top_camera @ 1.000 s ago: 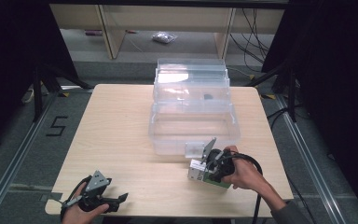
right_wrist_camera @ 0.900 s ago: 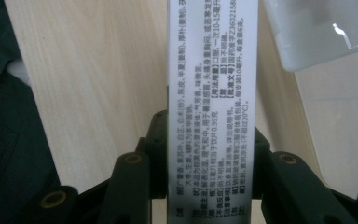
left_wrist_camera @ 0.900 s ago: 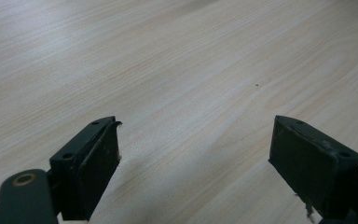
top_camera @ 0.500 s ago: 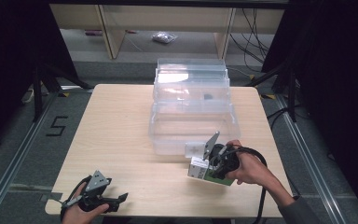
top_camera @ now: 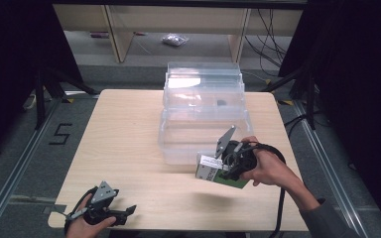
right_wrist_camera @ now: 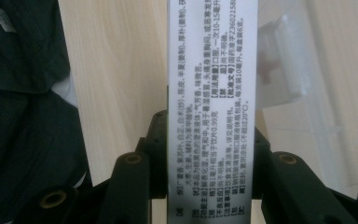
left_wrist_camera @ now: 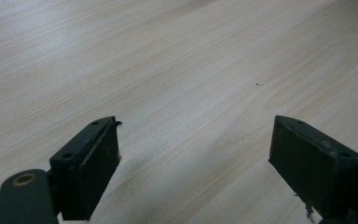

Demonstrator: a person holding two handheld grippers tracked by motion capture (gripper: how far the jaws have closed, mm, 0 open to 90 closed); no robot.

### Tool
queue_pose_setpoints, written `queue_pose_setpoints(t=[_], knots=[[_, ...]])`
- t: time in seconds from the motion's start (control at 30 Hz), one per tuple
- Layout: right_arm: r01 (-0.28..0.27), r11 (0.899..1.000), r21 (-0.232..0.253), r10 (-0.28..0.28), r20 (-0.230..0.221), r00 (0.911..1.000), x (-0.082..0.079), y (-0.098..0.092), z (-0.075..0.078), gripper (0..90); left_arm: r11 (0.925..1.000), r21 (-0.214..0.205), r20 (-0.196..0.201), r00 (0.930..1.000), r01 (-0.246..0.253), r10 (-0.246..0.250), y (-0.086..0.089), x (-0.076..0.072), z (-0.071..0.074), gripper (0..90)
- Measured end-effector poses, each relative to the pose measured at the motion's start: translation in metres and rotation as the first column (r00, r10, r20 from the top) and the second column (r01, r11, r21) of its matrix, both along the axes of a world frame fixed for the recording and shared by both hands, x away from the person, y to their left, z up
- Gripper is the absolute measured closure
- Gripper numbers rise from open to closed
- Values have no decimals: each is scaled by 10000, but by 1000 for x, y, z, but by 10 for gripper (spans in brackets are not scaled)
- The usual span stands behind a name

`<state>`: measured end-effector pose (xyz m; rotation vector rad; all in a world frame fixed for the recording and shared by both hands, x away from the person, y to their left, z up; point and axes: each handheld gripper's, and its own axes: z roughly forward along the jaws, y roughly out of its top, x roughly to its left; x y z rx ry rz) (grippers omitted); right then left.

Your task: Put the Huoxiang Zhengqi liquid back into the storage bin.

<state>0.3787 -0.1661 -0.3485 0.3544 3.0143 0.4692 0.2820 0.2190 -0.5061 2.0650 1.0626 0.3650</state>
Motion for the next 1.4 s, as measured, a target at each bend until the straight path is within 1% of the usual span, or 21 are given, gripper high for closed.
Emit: queue_pose_setpoints(t=[0.1,0.2,0.27,0.33,0.37,0.4,0.43,0.47,0.57,0.67,0.7,0.9,0.93,0.97,1.07,1.1,1.13,1.3,1.33,1.37,1.4], knots=[[95,10000,-8,-95,84,9999,1,0,9,646,10000,-56,39,10000,-54,54,0,0,0,153],[164,9999,-43,-163,231,9996,5,1,25,645,9999,82,-25,10000,62,-62,1,0,0,153],[286,9996,-35,-285,246,9993,6,2,29,646,10000,73,-23,10000,60,-60,1,0,0,153],[-40,10000,73,38,361,9993,11,2,35,646,10000,11,-30,10000,21,-21,0,0,0,153],[-19,10000,65,16,349,9994,12,3,39,646,10000,78,10,10000,55,-55,0,0,0,153],[298,9995,71,-300,305,9991,12,3,42,646,9999,119,-91,9999,98,-97,1,0,1,153],[-15,10000,84,11,506,9987,19,3,47,646,9999,88,-46,10000,77,-77,1,0,0,153],[-81,9999,106,75,516,9986,22,3,50,646,10000,-3,-18,10000,29,-29,0,0,0,153],[123,9999,68,-127,491,9987,27,2,54,646,10000,-9,-19,10000,-2,2,0,0,0,153],[44,9999,104,-49,534,9986,40,1,60,645,9999,111,-42,10000,61,-61,1,0,0,153],[212,9997,109,-217,483,9986,42,1,61,646,9999,111,-42,10000,61,-61,1,0,0,154],[297,9995,49,-299,438,9986,61,-1,62,645,10000,-17,-45,10000,-31,30,1,0,0,153],[259,9997,15,-259,490,9985,69,-3,61,645,10000,86,-58,10000,20,-20,1,0,0,153],[259,9997,15,-259,490,9985,69,-3,61,645,10000,86,-58,10000,20,-20,1,0,0,153],[-101,9999,-2,101,745,9972,86,-5,57,645,9999,126,-51,10000,-42,42,2,0,1,154],[-101,9999,-2,101,745,9972,86,-5,57,645,9999,126,-51,10000,-42,42,2,0,1,153],[276,9996,-30,-274,589,9979,91,-7,53,645,9999,120,-43,10000,-36,37,2,0,1,154],[258,9990,-368,-232,679,9974,104,-7,43,645,9999,132,-48,10000,-34,35,2,0,1,153],[358,9975,-608,-310,775,9965,111,-8,38,645,9999,121,-14,10000,-30,31,2,0,1,153],[358,9975,-608,-310,775,9965,111,-8,38,645,9999,121,-14,10000,-30,31,2,0,1,153],[388,9965,-743,-329,793,9963,118,-10,34,645,9999,134,-3,10000,-50,50,2,0,1,153]])
